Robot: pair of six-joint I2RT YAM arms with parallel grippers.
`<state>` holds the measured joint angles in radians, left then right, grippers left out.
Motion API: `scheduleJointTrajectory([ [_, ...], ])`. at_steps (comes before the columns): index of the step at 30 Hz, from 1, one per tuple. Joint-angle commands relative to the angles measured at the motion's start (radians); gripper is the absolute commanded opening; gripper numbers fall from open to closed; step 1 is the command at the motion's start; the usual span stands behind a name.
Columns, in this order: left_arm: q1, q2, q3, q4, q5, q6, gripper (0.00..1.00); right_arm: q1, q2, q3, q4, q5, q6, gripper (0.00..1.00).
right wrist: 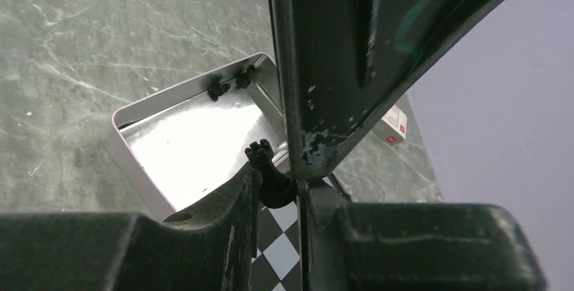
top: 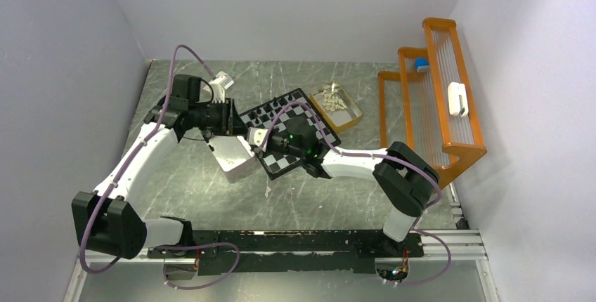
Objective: Set up the chess pieces on the board
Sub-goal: Place the chess piece on the chessboard.
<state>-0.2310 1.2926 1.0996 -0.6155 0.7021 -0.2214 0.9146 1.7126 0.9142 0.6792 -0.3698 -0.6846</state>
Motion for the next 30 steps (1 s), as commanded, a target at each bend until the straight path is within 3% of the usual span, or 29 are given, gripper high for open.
scheduleJointTrajectory([
  [1,-0.003,-0.050,-0.002,0.053,-0.013,0.014,0.37,0.006,0.015,0.003,0.053,0.028,0.080,0.16],
  [11,-0.004,-0.083,-0.027,0.048,-0.102,0.022,0.43,-0.001,0.021,0.010,0.086,0.089,0.194,0.16],
  [30,-0.004,-0.042,-0.127,0.221,-0.034,-0.065,0.33,-0.005,0.035,0.020,0.114,0.110,0.279,0.17],
])
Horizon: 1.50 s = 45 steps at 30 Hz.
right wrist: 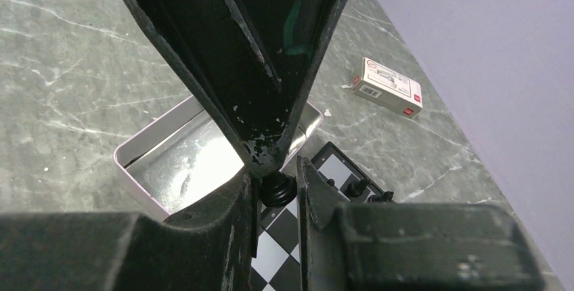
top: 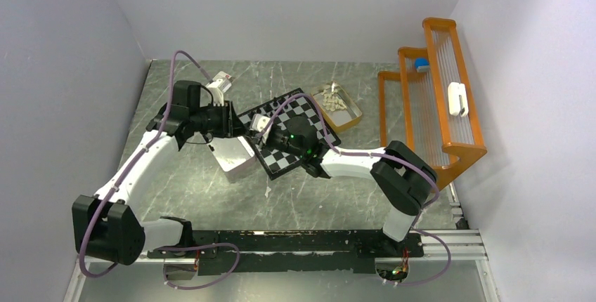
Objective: Set up the chess pieces on the board
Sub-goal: Place the chess piece on the chessboard.
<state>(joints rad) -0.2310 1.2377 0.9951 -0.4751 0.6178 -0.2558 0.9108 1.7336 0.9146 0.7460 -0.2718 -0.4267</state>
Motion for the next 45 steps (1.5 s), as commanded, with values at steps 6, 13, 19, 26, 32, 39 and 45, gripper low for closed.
scheduleJointTrajectory([
  [6,-0.004,0.017,-0.027,0.099,0.071,-0.048,0.20,-0.001,0.015,0.016,0.052,0.016,0.027,0.18],
  [13,-0.004,0.033,0.029,0.034,-0.011,-0.033,0.13,-0.001,0.004,-0.010,0.080,0.065,0.078,0.52],
  [19,-0.004,0.075,0.137,-0.044,-0.118,0.004,0.11,-0.001,-0.088,-0.101,0.092,0.136,0.165,0.79],
  [26,-0.004,0.205,0.341,-0.185,-0.368,0.091,0.12,-0.001,-0.330,-0.217,-0.064,0.221,0.354,1.00],
  [32,-0.004,0.394,0.529,-0.301,-0.460,0.138,0.12,0.000,-0.507,-0.260,-0.281,0.251,0.508,1.00],
  [39,-0.005,0.626,0.697,-0.363,-0.488,0.154,0.11,0.000,-0.639,-0.294,-0.346,0.237,0.523,1.00],
  [45,-0.017,0.770,0.838,-0.427,-0.531,0.160,0.11,0.000,-0.710,-0.312,-0.365,0.266,0.487,1.00],
])
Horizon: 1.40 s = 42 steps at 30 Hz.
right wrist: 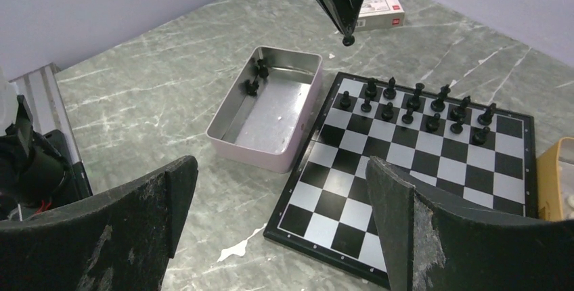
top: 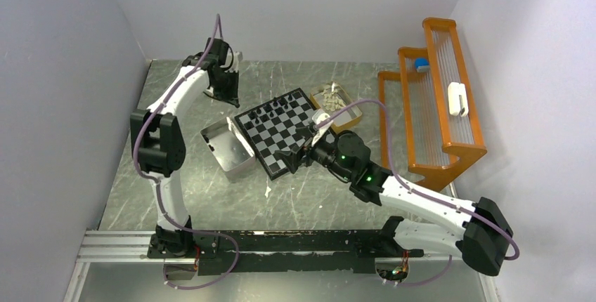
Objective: Set up the chess pieces on the board
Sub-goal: Place the chess piece on the chessboard.
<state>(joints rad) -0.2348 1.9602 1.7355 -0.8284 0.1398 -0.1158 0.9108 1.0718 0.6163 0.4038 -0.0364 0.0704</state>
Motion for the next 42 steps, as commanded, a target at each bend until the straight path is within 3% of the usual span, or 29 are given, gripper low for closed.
scheduleJointTrajectory([
  [1,-0.014,0.067,0.108,-0.083,-0.060,0.023,0.10,0.000,-0.060,-0.017,-0.024,0.033,-0.014,1.00],
  [30,-0.088,0.294,0.257,-0.146,-0.138,0.030,0.09,0.000,-0.160,-0.055,-0.013,0.112,-0.090,1.00],
  [42,-0.106,0.291,0.215,-0.148,-0.181,0.025,0.08,0.000,-0.176,-0.065,-0.014,0.119,-0.092,1.00],
])
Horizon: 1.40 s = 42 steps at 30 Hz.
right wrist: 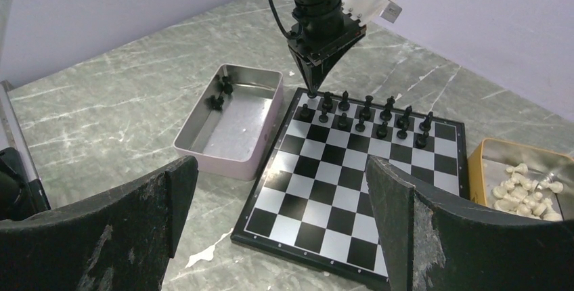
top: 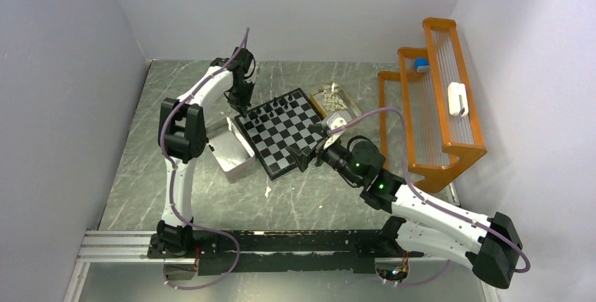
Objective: Set up the chess pieces on the board
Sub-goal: Place the chess piece on the chessboard.
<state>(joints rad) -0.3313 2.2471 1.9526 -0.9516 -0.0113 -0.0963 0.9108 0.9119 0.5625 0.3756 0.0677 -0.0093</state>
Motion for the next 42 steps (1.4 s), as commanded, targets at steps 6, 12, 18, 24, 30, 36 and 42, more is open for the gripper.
scheduleJointTrajectory([
  [6,-0.015,0.012,-0.002,-0.033,-0.044,0.013,0.08,0.000,-0.011,-0.011,0.017,0.014,-0.010,1.00],
  [12,-0.017,0.021,-0.011,-0.019,-0.026,0.014,0.09,0.000,-0.021,-0.016,0.021,0.023,-0.014,1.00],
  [18,-0.021,0.033,-0.010,-0.024,-0.031,0.015,0.11,0.000,-0.019,-0.013,0.018,0.025,-0.014,1.00],
  [24,-0.022,0.032,-0.010,-0.022,-0.037,0.017,0.15,-0.001,-0.022,-0.017,0.027,0.026,-0.015,1.00],
  [30,-0.023,0.031,0.002,-0.026,-0.044,0.019,0.27,0.000,-0.019,-0.019,0.028,0.026,-0.014,1.00],
  [36,-0.023,0.009,0.014,-0.020,-0.041,0.021,0.35,0.000,-0.018,-0.017,0.025,0.022,-0.014,1.00],
  [42,-0.022,-0.051,-0.018,0.039,-0.061,0.005,0.38,0.000,-0.024,-0.016,0.022,0.020,-0.014,1.00],
])
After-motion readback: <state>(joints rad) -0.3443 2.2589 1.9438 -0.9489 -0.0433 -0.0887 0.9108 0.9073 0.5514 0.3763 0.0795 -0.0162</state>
